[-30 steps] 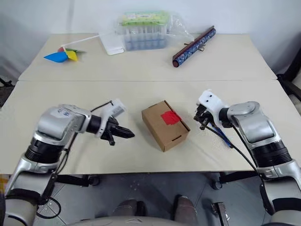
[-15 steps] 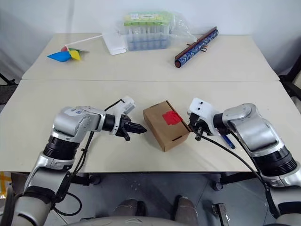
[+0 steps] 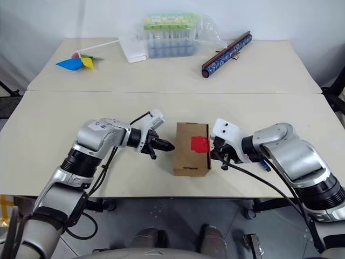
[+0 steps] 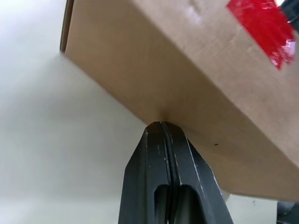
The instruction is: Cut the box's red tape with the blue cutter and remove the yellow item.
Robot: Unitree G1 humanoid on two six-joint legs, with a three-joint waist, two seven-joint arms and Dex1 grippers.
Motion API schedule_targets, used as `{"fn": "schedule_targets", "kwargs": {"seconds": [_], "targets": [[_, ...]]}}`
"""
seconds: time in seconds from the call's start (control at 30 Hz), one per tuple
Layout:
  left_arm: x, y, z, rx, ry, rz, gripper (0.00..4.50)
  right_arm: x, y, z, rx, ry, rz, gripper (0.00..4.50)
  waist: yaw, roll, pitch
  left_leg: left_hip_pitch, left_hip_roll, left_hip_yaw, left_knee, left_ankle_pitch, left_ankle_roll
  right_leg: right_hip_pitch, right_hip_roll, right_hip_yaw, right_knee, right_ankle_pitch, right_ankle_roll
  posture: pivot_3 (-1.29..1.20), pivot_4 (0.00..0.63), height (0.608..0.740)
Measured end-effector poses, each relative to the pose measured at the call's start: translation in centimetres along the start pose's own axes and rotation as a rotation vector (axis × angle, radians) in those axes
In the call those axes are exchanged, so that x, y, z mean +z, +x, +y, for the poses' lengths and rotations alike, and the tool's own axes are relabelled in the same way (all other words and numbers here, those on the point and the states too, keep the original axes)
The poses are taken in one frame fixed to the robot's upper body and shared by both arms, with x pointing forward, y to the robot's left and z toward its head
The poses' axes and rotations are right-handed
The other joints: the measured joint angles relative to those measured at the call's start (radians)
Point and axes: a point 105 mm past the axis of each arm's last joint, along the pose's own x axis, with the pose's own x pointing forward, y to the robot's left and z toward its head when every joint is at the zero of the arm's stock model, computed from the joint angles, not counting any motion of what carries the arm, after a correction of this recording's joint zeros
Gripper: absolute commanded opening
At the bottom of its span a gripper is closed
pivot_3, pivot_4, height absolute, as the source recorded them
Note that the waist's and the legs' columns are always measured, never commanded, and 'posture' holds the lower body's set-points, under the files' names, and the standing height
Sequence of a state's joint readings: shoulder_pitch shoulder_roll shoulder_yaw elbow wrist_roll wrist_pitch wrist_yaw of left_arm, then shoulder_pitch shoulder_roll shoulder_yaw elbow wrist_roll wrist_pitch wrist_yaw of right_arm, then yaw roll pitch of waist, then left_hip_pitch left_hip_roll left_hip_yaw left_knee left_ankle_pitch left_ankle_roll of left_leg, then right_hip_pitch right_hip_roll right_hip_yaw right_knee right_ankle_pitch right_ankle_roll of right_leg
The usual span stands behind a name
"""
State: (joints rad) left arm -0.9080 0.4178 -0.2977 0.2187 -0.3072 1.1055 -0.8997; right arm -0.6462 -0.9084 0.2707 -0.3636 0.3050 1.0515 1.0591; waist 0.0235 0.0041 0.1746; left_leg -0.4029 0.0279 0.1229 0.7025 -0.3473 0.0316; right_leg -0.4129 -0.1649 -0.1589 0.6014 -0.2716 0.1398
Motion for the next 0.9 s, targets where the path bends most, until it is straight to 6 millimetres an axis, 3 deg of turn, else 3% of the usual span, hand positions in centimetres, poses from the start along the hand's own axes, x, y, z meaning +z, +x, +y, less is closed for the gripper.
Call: {"fn": "schedule_targets", "kwargs": {"seconds": [0.23,0.5,0.57,0.63,0.77,0.9], "targets": [[-0.2,-0.2,0.3,0.001,0.008,0.018,0.0,-0.2,-0.1,-0.3,-0.036,-0.013,0.001,0.05,-0.001,0.0,0.0,0.0,0.0,0.0,0.0,0.0,0.0,0.0,0.0,0.0,0.0,0.0,0.0,0.0,0.15,0.74],[-0.6,-4.6,2.2,0.055,0.058,0.023,0.0,-0.8,-3.8,-3.3,-0.236,-0.043,0.024,0.05,0.0,0.0,0.0,-0.001,0.0,0.0,0.0,0.0,0.0,0.0,0.0,0.0,0.0,0.0,0.0,0.0,0.15,0.74],[0.4,-6.2,2.1,0.041,0.092,-0.017,0.0,-0.8,-5.3,-4.3,-0.307,-0.02,0.014,0.43,0.0,-0.001,0.0,-0.001,0.0,0.0,0.0,0.0,0.0,0.0,0.0,0.0,0.0,0.0,0.0,0.0,0.15,0.74],[2.3,-6.8,0.7,-0.021,0.17,-0.06,0.0,-0.5,-6.1,-4.8,-0.356,0.019,-0.012,0.98,0.002,-0.001,0.0,-0.001,0.0,0.0,0.001,0.0,0.0,0.0,0.0,0.0,0.0,0.0,0.0,0.0,0.15,0.74],[4.7,-6.4,-2.3,-0.171,0.315,-0.103,0.0,0.3,-6.1,-4.7,-0.362,0.104,-0.062,2.4,-0.001,0.0,0.0,-0.001,0.0,0.0,0.001,0.0,0.0,0.0,0.0,0.0,0.0,0.0,0.0,0.0,0.15,0.74],[5.4,-4.7,-3.4,-0.254,0.402,-0.081,0.0,1.3,-6.4,-4.5,-0.382,0.195,-0.097,3.84,-0.001,0.0,0.0,-0.001,0.0,0.0,0.001,0.0,0.0,0.0,0.0,0.0,0.001,0.0,0.0,0.0,0.15,0.74]]}}
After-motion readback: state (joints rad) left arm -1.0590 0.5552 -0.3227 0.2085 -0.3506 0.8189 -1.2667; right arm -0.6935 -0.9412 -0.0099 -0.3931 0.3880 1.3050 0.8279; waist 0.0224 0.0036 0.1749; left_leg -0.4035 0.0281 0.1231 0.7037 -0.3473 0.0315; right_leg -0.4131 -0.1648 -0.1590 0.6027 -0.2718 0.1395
